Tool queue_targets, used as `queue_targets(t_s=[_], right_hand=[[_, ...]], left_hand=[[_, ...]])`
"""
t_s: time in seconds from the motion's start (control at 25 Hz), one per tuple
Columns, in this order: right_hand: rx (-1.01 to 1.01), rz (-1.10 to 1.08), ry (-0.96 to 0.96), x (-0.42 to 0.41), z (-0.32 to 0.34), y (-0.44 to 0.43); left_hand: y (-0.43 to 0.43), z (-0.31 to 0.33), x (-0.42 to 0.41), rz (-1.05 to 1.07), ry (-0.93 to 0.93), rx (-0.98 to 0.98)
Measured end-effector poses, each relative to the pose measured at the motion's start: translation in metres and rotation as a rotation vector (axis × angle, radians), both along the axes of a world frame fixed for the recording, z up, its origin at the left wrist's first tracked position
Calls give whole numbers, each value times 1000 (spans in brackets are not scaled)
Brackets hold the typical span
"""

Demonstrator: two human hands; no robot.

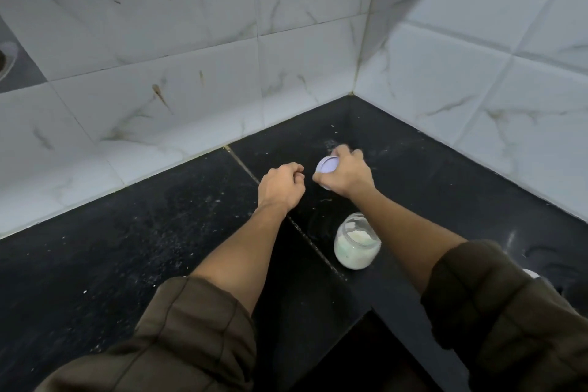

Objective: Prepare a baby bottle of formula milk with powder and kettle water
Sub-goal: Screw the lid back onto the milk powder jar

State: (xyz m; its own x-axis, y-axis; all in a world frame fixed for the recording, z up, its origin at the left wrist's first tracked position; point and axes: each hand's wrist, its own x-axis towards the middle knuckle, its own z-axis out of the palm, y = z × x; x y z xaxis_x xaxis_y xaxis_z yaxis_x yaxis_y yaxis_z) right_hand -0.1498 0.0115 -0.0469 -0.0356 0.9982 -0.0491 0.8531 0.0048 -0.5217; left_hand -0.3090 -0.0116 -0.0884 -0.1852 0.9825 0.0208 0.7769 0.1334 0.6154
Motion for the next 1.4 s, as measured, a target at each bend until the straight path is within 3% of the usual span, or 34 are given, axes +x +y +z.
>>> queue_targets(t_s=[0.08,0.24,0.6,0.8,1.16,1.4], right_hand=[[76,-115,188,15,11,-13],[125,-208,260,42,16,-48],[124,-37,43,72,0,-107],[60,54,24,81,-16,-120],[-14,133,-167,74,-26,-122],[-14,63,-230,68,-20,-119]], left_hand=[[-7,7,14,-37,-7,8],[-31,12,38,-118,-31,8],[-78,13,68,-229,-73,-190],[-105,1,83,-289,-132,-280],[-110,-24,95,-177,-228,-190],[-108,-30,98,-170,-280,-142]])
